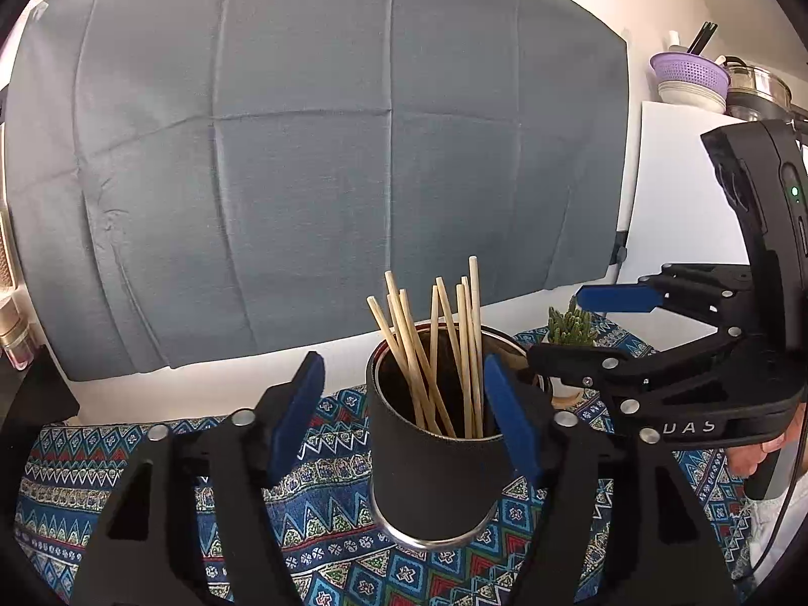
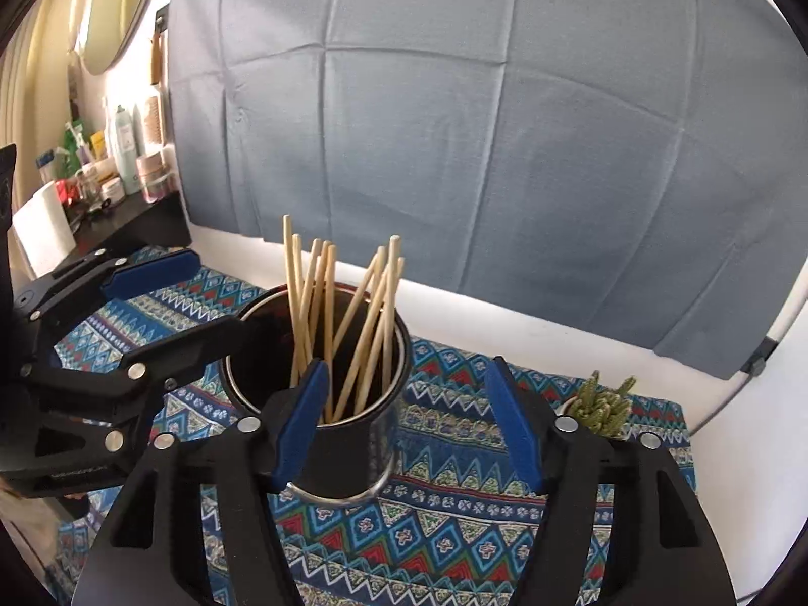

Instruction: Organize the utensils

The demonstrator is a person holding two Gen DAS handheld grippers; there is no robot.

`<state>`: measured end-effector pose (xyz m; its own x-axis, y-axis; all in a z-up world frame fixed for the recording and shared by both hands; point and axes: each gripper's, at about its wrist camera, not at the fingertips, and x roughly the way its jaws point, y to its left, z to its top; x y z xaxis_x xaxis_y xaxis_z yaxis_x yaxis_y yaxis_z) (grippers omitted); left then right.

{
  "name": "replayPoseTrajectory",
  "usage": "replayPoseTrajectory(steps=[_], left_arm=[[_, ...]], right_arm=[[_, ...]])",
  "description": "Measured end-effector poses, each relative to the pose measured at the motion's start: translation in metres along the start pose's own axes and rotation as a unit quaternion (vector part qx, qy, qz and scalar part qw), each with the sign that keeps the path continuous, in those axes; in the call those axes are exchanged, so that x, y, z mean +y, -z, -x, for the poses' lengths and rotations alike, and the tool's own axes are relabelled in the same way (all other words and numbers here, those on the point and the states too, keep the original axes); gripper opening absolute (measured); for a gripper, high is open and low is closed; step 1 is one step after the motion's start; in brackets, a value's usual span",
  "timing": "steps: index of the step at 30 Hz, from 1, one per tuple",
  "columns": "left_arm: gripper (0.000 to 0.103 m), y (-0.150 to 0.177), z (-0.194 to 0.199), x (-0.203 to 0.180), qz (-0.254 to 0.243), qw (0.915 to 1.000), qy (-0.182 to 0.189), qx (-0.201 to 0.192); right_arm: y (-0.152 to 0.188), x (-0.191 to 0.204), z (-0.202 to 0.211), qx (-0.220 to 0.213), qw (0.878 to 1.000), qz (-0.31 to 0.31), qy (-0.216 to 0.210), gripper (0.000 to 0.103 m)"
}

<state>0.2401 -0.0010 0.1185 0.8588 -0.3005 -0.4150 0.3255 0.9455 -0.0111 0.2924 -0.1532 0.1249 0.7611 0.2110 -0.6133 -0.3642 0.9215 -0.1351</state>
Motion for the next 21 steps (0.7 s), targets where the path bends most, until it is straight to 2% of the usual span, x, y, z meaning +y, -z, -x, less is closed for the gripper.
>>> replayPoseTrajectory(steps=[1, 3, 4, 5, 8, 12, 17, 21], left_arm=[[0.082, 0.001, 0.002, 0.000, 0.001, 1.0000, -0.002, 0.003], [0.088, 0.003, 0.007, 0.000, 0.003, 1.0000, -0.002, 0.006], [0.094, 0.004, 0.010, 0.000, 0.006, 0.9999, -0.003, 0.008], [0.096, 0.005, 0.012, 0.000, 0.009, 0.9999, -0.007, 0.011], [0.097, 0.011, 0.024, -0.002, 0.010, 0.9998, -0.013, 0.015], [0.097, 0.021, 0.039, -0.004, 0.007, 0.9993, -0.020, 0.031], [0.097, 0.044, 0.065, -0.004, 0.005, 0.9984, -0.030, 0.047], [0.097, 0.069, 0.092, -0.005, -0.004, 0.9977, -0.047, 0.049]], right_arm=[[0.001, -0.001, 0.002, 0.000, 1.000, 0.000, 0.009, 0.073], [0.007, -0.003, 0.007, 0.000, 1.000, 0.000, 0.032, 0.082], [0.010, -0.003, 0.010, -0.003, 0.999, 0.004, 0.042, 0.086], [0.013, -0.002, 0.013, -0.007, 0.999, 0.008, 0.051, 0.086], [0.023, -0.003, 0.024, -0.010, 0.997, 0.010, 0.070, 0.090], [0.041, -0.005, 0.040, -0.013, 0.997, -0.004, 0.071, 0.094], [0.071, -0.004, 0.057, 0.005, 0.998, -0.041, 0.042, 0.095], [0.098, 0.010, 0.078, -0.021, 0.998, -0.046, 0.029, 0.095]])
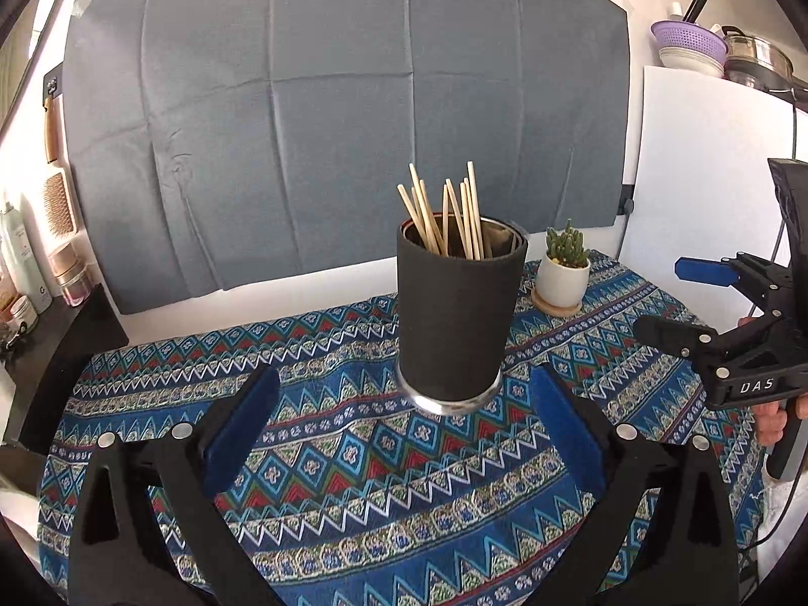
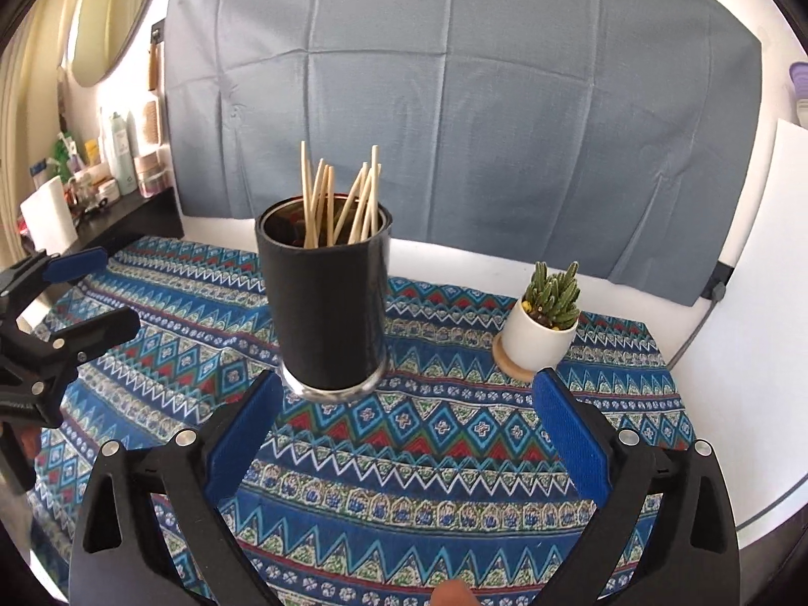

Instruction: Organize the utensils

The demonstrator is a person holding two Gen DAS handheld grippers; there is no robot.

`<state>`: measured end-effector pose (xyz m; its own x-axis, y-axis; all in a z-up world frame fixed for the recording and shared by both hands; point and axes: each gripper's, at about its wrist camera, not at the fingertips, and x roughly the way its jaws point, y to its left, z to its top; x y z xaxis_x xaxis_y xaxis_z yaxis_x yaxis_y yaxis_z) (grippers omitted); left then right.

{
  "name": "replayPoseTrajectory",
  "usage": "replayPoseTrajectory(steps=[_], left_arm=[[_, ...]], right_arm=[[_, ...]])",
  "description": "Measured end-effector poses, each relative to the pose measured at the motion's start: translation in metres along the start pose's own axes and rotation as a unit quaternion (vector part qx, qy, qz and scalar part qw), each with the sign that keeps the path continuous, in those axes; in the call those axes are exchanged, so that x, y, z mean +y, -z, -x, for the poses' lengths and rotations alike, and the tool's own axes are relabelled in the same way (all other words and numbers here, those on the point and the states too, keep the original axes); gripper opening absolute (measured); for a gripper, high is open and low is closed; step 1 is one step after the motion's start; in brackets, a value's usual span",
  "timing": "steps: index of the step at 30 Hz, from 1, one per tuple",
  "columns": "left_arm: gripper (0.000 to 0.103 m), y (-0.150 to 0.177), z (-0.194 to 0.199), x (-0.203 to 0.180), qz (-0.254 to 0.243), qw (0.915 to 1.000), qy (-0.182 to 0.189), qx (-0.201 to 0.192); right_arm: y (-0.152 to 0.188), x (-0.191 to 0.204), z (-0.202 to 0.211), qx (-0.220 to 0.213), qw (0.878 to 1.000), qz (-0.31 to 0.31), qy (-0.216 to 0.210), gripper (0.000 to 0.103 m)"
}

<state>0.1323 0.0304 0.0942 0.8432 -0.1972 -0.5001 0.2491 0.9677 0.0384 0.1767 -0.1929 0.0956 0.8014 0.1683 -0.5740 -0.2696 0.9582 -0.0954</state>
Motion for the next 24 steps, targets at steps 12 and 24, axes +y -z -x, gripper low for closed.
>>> replayPoseTrajectory(steps=[12, 24], left_arm=[[0.097, 0.088, 0.073, -0.037, -0.034, 0.9945, -0.094, -0.032], [0.097, 0.150, 0.098, -0.056, 0.030, 0.9974, -0.057, -0.032]], right_arm=[[0.095, 0.030, 0.060, -0.055, 0.987, -0.084, -0.124, 0.095], [0.159, 0.042, 0.079, -0.085, 0.990, -0.106, -0.046, 0.095]])
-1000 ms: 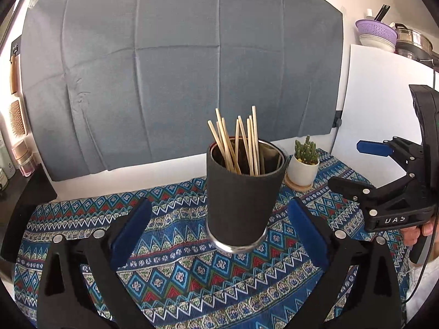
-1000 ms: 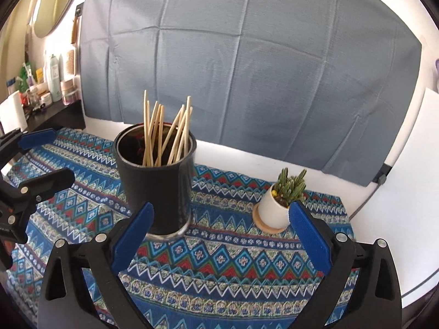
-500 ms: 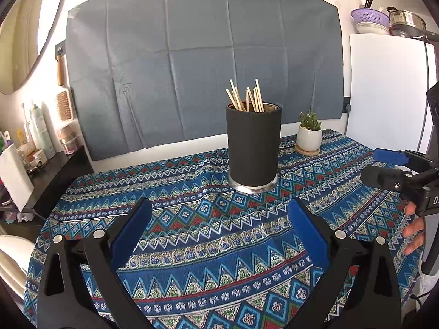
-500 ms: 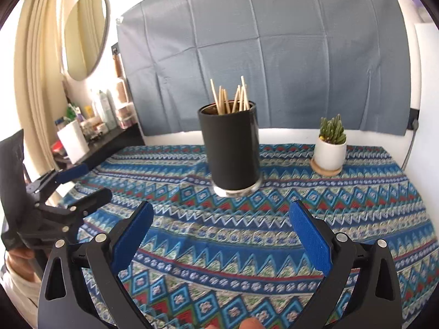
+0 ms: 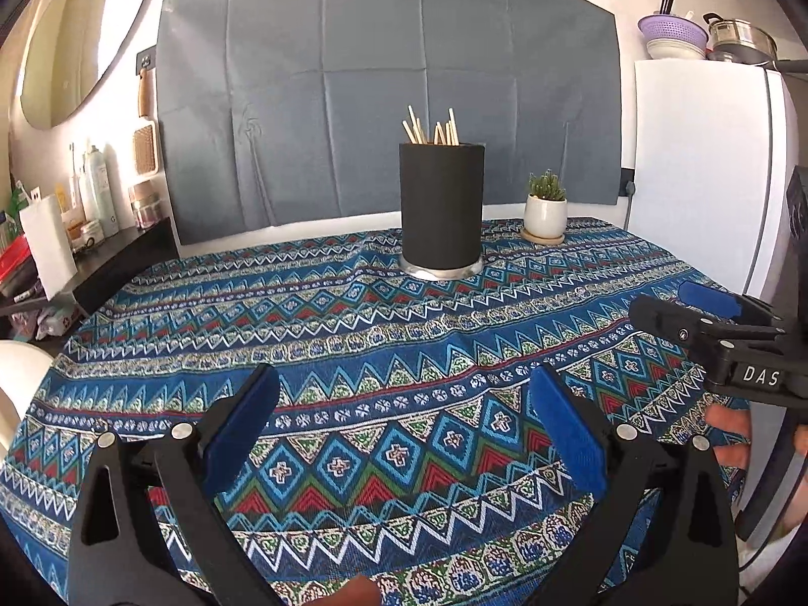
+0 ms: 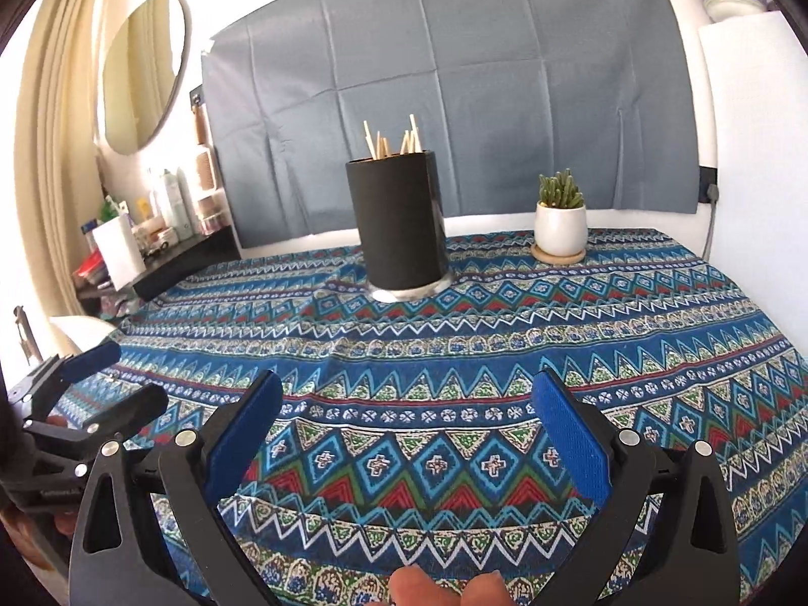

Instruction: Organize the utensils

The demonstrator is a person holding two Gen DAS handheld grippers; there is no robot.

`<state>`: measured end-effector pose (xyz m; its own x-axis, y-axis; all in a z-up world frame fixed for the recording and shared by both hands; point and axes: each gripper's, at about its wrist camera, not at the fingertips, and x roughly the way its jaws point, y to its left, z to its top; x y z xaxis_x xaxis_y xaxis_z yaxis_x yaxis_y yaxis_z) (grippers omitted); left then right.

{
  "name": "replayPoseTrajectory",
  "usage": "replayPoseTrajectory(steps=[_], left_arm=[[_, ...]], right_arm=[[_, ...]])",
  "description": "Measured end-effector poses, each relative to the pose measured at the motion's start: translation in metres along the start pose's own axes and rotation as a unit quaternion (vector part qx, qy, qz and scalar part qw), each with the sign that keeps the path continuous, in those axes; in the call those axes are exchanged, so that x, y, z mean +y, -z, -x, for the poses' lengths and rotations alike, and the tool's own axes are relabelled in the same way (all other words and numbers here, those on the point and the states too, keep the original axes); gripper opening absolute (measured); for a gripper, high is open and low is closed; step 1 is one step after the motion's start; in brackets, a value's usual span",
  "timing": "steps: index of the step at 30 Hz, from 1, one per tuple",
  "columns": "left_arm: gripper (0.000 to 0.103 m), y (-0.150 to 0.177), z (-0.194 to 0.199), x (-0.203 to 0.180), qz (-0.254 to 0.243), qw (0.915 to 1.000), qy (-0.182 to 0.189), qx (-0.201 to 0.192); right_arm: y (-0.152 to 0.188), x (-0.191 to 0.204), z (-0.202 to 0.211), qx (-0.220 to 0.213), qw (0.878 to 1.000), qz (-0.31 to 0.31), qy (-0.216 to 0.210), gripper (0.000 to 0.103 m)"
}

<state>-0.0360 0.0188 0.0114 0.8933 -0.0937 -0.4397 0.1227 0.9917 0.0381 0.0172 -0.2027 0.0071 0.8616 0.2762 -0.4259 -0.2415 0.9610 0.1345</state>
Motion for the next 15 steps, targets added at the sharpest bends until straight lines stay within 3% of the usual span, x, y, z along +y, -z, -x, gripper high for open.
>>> replayPoseTrajectory(steps=[3, 9, 15], left_arm=[[0.097, 0.006, -0.005, -0.001, 0.002, 1.0000, 0.003, 0.005], [0.097, 0.015, -0.014, 0.007, 0.031, 0.9990, 0.003, 0.032], [0.097, 0.032, -0.029, 0.005, 0.039, 0.9968, 0.018, 0.068]], right_arm=[[0.008, -0.003, -0.001, -0.015, 0.999, 0.003, 0.028, 0.095], [0.017, -0.007, -0.008, 0.008, 1.000, -0.017, 0.020, 0.095], [0.026, 0.015, -0.003, -0.002, 0.998, 0.042, 0.036, 0.095]])
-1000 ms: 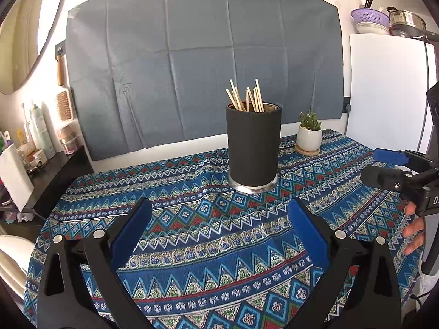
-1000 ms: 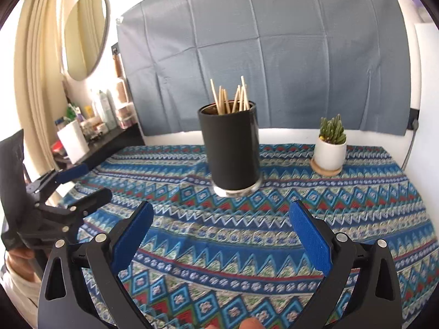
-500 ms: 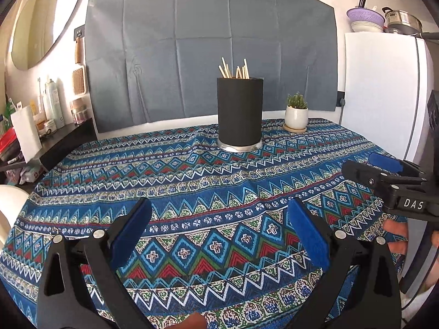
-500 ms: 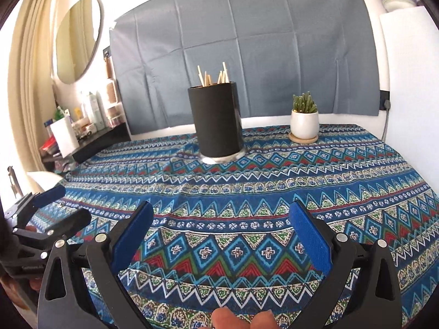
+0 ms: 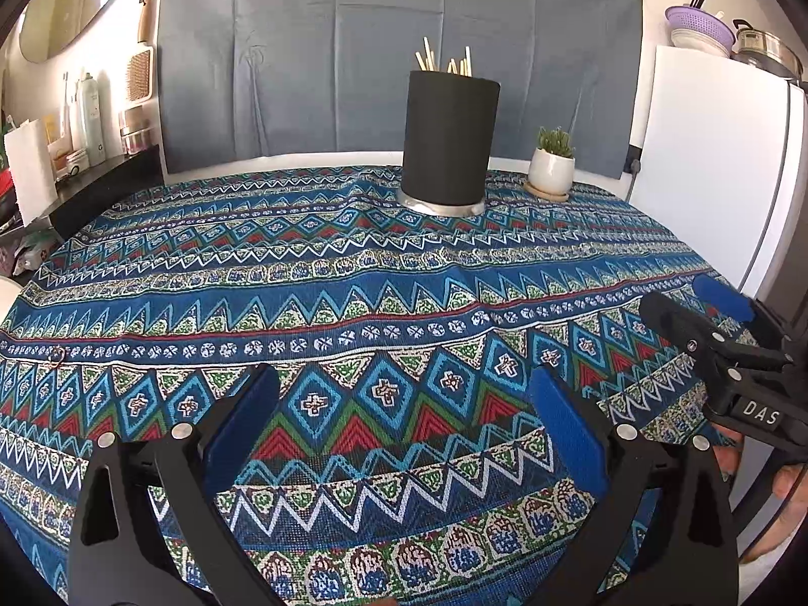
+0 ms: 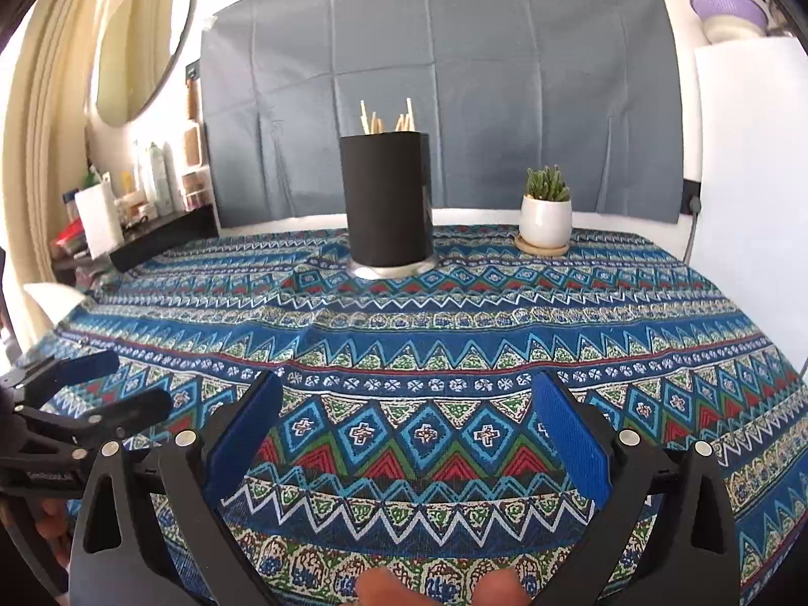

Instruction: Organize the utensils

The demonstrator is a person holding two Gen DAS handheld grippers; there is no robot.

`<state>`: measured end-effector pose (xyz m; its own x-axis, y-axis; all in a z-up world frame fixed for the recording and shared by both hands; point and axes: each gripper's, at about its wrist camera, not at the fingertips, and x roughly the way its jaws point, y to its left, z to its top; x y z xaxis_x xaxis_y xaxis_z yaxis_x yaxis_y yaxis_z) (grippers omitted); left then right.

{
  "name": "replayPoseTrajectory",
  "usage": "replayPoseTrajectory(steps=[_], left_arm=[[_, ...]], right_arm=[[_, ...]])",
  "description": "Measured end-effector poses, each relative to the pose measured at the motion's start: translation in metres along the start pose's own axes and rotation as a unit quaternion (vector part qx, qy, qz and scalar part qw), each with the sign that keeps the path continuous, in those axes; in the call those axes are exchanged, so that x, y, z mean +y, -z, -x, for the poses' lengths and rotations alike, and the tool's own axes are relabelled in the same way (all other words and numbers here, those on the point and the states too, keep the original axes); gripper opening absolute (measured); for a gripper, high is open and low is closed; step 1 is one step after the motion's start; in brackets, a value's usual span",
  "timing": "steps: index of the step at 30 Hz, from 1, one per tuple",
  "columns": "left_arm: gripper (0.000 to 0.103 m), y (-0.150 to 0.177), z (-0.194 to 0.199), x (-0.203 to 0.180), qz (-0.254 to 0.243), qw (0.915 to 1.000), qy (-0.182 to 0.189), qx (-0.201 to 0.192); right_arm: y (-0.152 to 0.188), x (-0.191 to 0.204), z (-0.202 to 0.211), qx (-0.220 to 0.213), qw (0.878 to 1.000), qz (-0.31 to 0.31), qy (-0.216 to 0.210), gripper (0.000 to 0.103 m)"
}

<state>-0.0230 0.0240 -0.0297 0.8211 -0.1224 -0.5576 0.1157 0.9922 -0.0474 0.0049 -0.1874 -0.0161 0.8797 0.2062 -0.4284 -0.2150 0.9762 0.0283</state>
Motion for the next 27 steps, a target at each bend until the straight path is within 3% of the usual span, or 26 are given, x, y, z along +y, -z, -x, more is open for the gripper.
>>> replayPoseTrajectory(steps=[4, 11, 27], left_arm=[[0.097, 0.003, 0.006, -0.006, -0.017, 0.9996, -0.004, -0.022], [0.097, 0.004, 0.007, -0.005, -0.014, 0.9995, -0.007, -0.028], [0.097, 0.005, 0.010, -0.008, -0.023, 0.9990, -0.014, -0.037]], right_arm=[[0.004, 0.006, -0.001, 0.006, 1.000, 0.015, -0.008, 0.095], [0.011, 0.016, 0.005, -0.011, 0.999, 0.043, 0.026, 0.095], [0.009, 0.008, -0.002, 0.012, 0.999, 0.020, 0.029, 0.095]])
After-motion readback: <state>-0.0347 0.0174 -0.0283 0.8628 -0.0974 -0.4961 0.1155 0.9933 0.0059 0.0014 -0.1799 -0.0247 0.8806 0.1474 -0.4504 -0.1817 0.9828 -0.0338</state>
